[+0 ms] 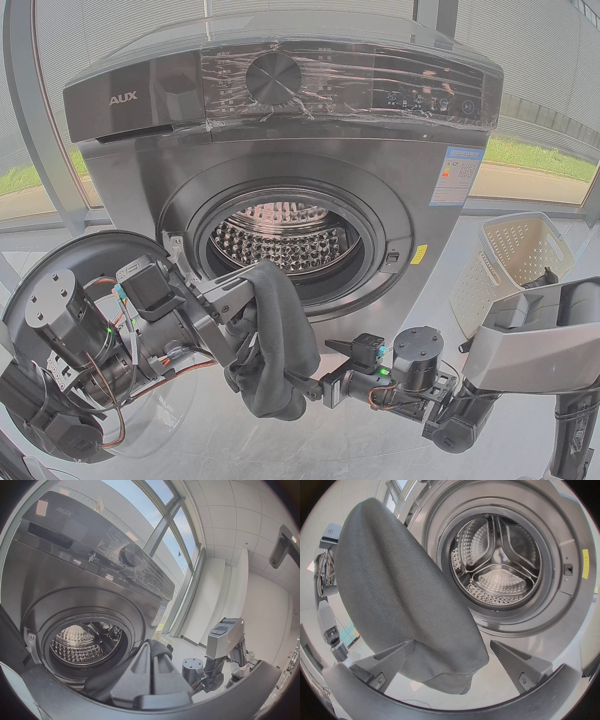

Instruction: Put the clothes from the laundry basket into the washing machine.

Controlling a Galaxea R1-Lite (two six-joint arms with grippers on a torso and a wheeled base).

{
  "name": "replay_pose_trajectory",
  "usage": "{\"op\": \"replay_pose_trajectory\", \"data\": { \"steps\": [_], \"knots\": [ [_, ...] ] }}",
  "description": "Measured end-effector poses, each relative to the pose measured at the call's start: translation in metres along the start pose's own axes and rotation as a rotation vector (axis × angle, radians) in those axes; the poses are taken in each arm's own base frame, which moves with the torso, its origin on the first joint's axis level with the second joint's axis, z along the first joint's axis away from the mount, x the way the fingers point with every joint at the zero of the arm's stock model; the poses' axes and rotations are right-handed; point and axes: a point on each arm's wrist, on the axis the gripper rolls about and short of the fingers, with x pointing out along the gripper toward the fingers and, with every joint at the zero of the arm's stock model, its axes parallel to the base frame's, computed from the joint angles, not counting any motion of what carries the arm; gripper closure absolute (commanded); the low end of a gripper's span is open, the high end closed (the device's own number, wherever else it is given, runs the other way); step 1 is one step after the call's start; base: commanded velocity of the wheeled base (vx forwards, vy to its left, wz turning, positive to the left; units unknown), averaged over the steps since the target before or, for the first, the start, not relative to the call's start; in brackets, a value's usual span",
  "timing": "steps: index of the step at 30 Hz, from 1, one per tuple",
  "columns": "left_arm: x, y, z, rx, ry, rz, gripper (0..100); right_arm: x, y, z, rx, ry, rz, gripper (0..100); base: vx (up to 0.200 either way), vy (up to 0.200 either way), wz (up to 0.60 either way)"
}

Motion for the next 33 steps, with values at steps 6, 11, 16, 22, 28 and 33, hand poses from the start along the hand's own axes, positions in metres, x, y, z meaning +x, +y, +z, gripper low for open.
{"op": "replay_pose_trajectory", "data": {
  "steps": [6,11,16,22,28,33],
  "knots": [
    [0.000,0.000,0.000,0.000,-0.002,-0.002,100,0.013,0.008,-0.001,-0.014,-0.035,0.053,0,0.000,0.000,0.00],
    [0.000,0.000,0.000,0.000,-0.002,-0.002,100,0.018,0.023,-0.004,-0.024,-0.052,0.113,0,0.000,0.000,0.00],
    [0.000,0.000,0.001,0.001,-0.004,-0.002,100,0.027,0.025,-0.007,-0.025,-0.063,0.120,0,0.000,0.000,0.00],
    [0.000,-0.001,0.004,-0.005,-0.016,-0.006,100,0.043,0.016,-0.009,-0.023,-0.097,0.073,0,0.000,0.000,0.00],
    [0.001,-0.001,0.006,-0.007,-0.023,-0.010,100,0.048,0.011,-0.015,-0.019,-0.097,0.045,100,0.000,0.000,0.00],
    [0.001,0.000,0.004,-0.007,-0.020,-0.003,100,0.045,0.017,-0.017,-0.019,-0.090,0.058,100,0.000,0.000,0.00]
  ]
}}
